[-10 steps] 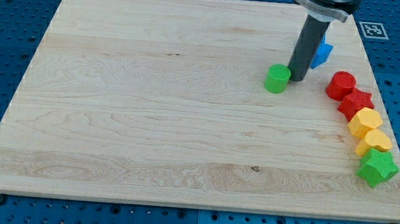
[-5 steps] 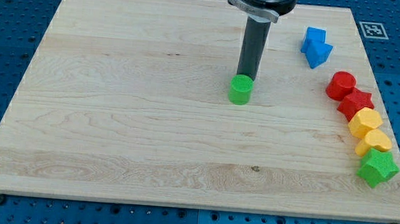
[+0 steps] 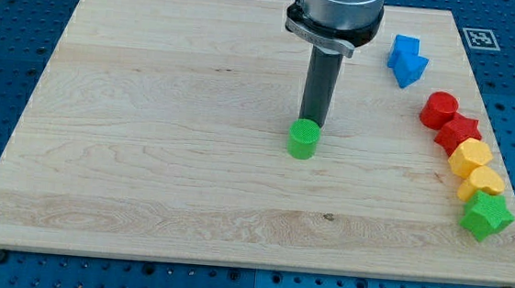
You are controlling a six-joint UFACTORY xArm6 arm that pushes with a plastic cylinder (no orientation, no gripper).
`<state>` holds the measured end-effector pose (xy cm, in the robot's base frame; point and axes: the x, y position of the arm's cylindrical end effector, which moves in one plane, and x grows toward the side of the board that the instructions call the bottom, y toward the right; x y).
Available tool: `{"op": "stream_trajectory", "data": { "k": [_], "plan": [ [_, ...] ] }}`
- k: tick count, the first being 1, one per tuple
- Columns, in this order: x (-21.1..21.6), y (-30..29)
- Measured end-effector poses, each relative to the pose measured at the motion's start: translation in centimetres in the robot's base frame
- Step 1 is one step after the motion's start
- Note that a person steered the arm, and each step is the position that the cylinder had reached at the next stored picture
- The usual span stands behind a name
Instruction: Push the green circle to the bottom center of the board
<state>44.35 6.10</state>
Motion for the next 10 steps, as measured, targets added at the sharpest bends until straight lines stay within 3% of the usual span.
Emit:
{"op": "stream_trajectory", "data": {
  "k": [3,5,10],
  "plan": [
    [1.6,-0.1],
    [5.0,0.0],
    [7.1,-1.0]
  ]
}}
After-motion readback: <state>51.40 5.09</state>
